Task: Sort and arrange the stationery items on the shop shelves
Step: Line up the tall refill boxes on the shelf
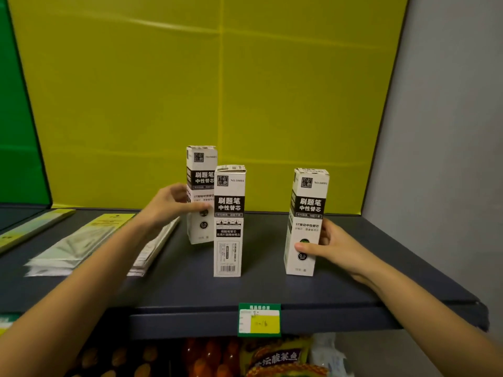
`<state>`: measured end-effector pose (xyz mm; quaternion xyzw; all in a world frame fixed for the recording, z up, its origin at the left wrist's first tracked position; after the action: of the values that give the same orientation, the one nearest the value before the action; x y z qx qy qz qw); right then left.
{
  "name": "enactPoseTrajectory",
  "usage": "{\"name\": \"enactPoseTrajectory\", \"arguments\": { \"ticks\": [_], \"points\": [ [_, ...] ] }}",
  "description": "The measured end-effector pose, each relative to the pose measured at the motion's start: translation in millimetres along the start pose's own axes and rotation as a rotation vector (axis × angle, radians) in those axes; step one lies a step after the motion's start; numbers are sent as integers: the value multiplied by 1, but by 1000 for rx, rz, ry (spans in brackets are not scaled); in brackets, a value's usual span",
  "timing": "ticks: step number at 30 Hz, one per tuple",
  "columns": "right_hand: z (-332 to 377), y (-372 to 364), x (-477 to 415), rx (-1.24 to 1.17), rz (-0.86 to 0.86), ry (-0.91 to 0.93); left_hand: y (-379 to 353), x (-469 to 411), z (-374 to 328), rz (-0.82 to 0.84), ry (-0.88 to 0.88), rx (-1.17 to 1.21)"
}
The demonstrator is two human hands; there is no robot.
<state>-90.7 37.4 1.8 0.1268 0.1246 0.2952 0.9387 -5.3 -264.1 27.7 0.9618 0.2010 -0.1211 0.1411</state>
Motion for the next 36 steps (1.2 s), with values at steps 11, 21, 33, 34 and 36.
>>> {"name": "enactPoseTrajectory", "arguments": {
  "ticks": [11, 21, 33, 34, 36],
  "points": [
    [3, -33, -23, -32, 145, 84, 18, 42, -4, 167, 6, -29],
    [7, -56, -32, -74, 167, 71, -13, 46, 11, 210, 14, 124],
    [-2, -43, -23, -95, 69, 108, -67, 46, 9, 146, -67, 109],
    [-4, -39, -22, -89, 52, 107, -71, 46, 9, 135, -77, 103],
    [-6, -32, -21, -71, 15, 106, -78, 47, 8, 111, -92, 90]
  ]
}}
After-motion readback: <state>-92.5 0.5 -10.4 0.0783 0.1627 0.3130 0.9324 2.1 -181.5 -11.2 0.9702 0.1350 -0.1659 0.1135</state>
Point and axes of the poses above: each hand's wrist, its own x-axis away from the middle knuckle, its own y-axis out of the back of the hand, z = x × y, the point moved 1 cm from there along -x, towards the middle knuckle
